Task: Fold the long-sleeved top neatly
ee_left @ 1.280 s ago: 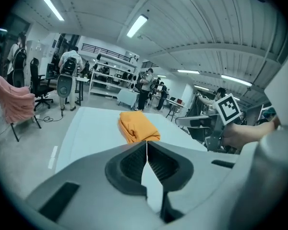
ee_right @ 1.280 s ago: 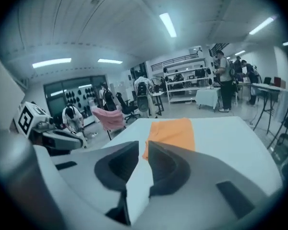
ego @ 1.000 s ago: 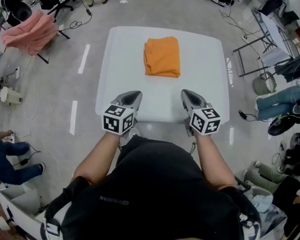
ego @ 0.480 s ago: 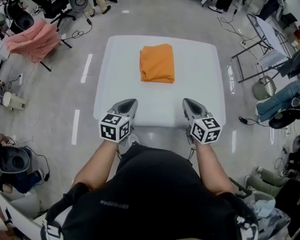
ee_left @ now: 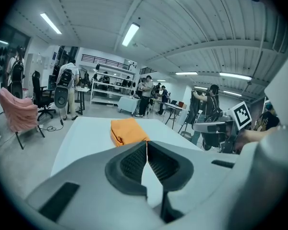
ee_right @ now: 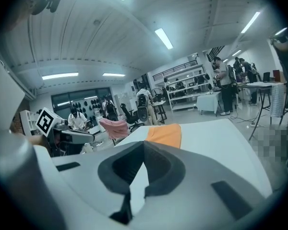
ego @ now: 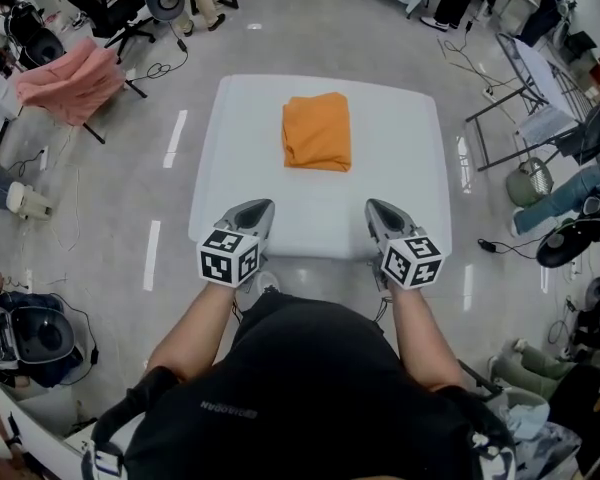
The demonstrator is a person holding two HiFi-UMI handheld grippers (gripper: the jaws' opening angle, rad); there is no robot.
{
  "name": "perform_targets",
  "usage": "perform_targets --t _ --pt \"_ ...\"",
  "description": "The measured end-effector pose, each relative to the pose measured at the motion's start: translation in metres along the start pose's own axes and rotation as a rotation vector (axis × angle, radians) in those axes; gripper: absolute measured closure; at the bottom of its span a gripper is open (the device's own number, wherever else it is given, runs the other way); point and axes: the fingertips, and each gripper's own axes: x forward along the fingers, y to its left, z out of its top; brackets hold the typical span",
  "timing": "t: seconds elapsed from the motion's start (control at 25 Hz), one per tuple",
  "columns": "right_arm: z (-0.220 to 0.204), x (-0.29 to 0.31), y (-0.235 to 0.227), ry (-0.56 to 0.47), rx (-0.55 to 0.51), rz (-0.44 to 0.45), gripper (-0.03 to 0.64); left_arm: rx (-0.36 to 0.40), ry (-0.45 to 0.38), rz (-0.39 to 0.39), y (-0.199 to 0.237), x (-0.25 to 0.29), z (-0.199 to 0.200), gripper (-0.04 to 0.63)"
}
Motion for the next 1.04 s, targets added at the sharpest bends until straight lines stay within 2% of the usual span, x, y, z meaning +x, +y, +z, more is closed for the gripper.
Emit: perform_targets --t 1.04 --pt "-0.007 0.013 -0.011 0.055 0.035 0.002 0.614 -0.004 0.017 0.014 0.009 0.011 0.003 0.586"
